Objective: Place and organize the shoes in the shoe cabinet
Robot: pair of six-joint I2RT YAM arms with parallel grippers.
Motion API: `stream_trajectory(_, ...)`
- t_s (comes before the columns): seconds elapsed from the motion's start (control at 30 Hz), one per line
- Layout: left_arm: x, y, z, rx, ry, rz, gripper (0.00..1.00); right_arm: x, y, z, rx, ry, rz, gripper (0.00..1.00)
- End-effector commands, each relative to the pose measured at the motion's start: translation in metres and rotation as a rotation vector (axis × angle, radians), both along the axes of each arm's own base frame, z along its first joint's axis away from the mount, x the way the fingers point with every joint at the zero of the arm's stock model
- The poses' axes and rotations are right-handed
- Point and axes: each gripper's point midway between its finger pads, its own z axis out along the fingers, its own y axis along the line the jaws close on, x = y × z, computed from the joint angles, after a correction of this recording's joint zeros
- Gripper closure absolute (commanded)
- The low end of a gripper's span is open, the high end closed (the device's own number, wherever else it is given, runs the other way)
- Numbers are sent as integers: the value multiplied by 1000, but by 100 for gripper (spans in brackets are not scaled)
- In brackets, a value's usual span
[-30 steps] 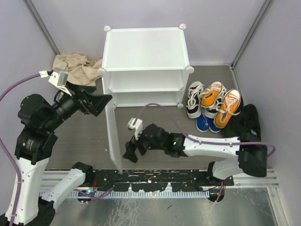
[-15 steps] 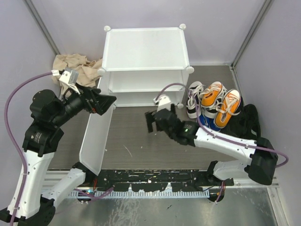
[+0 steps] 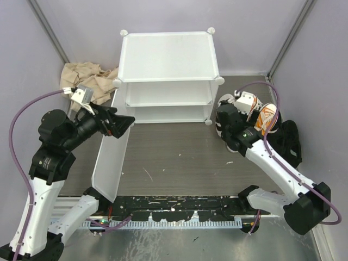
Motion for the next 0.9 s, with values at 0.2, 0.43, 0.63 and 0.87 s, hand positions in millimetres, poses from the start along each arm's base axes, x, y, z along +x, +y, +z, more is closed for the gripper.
stream_trajectory(0.2,0,-2,12,-19,-76,-11,2,51,-46,12,7,-84,-147,12)
stream_trajectory(0.43,5,-3,8,-11,-66,-11,2,63,-60,-13,53,-47,-137,25)
stream_trajectory(0.63,8,-3,2,-6,-52,-5,2,51,-62,-41,86,-2,-121,32)
stream_trajectory(0.87,9,-3,0,-11,-40,-1,2,38,-60,-74,123,60,-117,40)
